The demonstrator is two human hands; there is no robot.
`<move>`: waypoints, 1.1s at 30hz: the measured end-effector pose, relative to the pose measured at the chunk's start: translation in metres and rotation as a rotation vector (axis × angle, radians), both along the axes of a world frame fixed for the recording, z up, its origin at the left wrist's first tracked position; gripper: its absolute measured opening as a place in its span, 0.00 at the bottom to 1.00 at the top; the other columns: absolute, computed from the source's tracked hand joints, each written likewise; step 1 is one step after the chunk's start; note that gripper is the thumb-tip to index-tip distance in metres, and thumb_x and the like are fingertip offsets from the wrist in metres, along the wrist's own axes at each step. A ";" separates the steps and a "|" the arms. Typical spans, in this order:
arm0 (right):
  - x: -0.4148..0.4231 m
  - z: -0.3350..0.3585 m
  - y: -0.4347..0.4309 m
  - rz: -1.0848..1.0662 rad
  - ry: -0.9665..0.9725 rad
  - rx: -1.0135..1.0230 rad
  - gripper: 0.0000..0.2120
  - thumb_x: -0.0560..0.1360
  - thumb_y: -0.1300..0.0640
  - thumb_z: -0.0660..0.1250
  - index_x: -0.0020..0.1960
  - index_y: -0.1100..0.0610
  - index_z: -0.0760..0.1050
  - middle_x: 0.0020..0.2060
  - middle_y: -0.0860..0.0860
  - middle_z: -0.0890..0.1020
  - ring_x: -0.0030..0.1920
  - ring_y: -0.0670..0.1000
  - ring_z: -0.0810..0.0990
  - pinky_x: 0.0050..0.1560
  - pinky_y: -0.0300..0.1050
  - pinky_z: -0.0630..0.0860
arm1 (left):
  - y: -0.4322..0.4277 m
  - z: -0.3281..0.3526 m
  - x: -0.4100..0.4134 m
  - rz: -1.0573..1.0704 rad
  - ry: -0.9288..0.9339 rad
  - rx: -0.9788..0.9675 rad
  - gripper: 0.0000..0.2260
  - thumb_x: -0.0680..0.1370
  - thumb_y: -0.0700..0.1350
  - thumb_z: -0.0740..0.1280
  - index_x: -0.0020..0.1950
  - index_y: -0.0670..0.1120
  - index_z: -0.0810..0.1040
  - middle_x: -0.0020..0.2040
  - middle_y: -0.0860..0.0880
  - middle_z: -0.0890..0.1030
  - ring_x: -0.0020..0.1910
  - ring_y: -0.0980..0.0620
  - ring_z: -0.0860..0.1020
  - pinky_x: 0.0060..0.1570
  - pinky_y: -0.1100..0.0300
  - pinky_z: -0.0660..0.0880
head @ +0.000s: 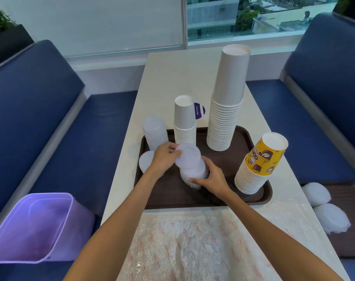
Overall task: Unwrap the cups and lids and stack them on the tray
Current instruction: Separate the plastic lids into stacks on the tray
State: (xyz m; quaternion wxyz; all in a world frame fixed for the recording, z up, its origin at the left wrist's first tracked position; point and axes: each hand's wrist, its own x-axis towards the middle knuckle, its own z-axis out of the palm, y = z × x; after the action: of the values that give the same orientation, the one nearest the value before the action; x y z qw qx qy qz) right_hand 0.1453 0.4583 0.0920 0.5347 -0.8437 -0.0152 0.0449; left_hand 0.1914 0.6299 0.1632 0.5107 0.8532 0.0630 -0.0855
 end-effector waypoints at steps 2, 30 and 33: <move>0.001 0.000 -0.001 0.003 0.005 -0.013 0.39 0.65 0.54 0.79 0.71 0.55 0.64 0.66 0.51 0.72 0.65 0.51 0.70 0.66 0.49 0.70 | 0.018 0.004 0.001 0.132 -0.021 -0.010 0.10 0.77 0.39 0.67 0.57 0.39 0.76 0.54 0.43 0.78 0.50 0.49 0.76 0.42 0.62 0.71; 0.000 0.007 0.008 -0.074 -0.065 -0.059 0.41 0.64 0.50 0.79 0.71 0.55 0.65 0.68 0.51 0.70 0.66 0.49 0.68 0.65 0.42 0.66 | 0.067 -0.020 -0.016 0.082 -0.001 0.416 0.38 0.71 0.55 0.73 0.75 0.47 0.59 0.74 0.45 0.63 0.69 0.44 0.66 0.64 0.50 0.69; 0.001 0.008 0.009 -0.077 -0.083 -0.055 0.38 0.64 0.50 0.79 0.69 0.55 0.67 0.67 0.51 0.72 0.64 0.47 0.69 0.63 0.41 0.67 | 0.067 -0.022 -0.017 0.070 0.003 0.436 0.37 0.72 0.54 0.73 0.75 0.47 0.60 0.73 0.45 0.65 0.68 0.45 0.68 0.64 0.52 0.69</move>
State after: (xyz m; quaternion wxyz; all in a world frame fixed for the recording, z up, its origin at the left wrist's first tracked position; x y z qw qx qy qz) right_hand 0.1461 0.4678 0.0998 0.5114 -0.8593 -0.0037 -0.0104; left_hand 0.1739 0.6966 0.1414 0.3165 0.9406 0.1104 -0.0536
